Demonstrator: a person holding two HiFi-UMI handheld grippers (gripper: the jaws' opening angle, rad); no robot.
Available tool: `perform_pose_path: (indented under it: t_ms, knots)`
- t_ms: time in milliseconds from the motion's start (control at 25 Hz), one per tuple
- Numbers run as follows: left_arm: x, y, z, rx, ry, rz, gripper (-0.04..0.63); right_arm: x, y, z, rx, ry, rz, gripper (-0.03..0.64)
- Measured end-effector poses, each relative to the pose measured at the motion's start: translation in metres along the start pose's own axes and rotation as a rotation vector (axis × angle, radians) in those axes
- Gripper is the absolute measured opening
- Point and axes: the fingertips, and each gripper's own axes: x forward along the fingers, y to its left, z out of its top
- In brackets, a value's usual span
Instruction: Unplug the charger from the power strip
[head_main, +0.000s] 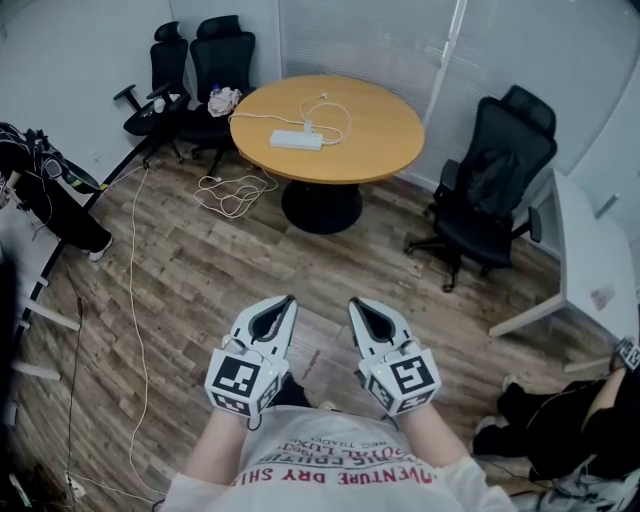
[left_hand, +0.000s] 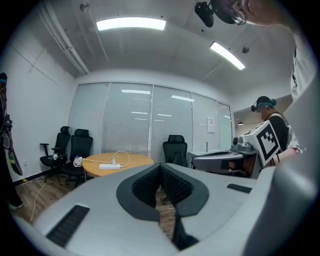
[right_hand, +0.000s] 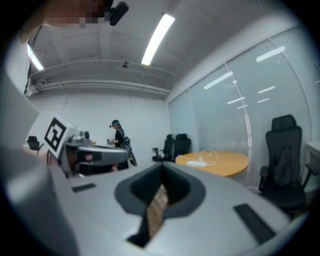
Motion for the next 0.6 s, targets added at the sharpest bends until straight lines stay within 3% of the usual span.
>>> perform_pose_path:
  t_ms: [240,600]
  knots:
    - [0.011,0.028,-0.007,-0.018,0.020,-0.006,0.034,0.036,-0.004,-0.009,0.022,0.030,0.005,0.029]
    - [0.051,0.121,0.002,-0.070,0.022,0.012,0.034,0.129,-0.013,-0.003,0.029,0.095,0.005,0.029]
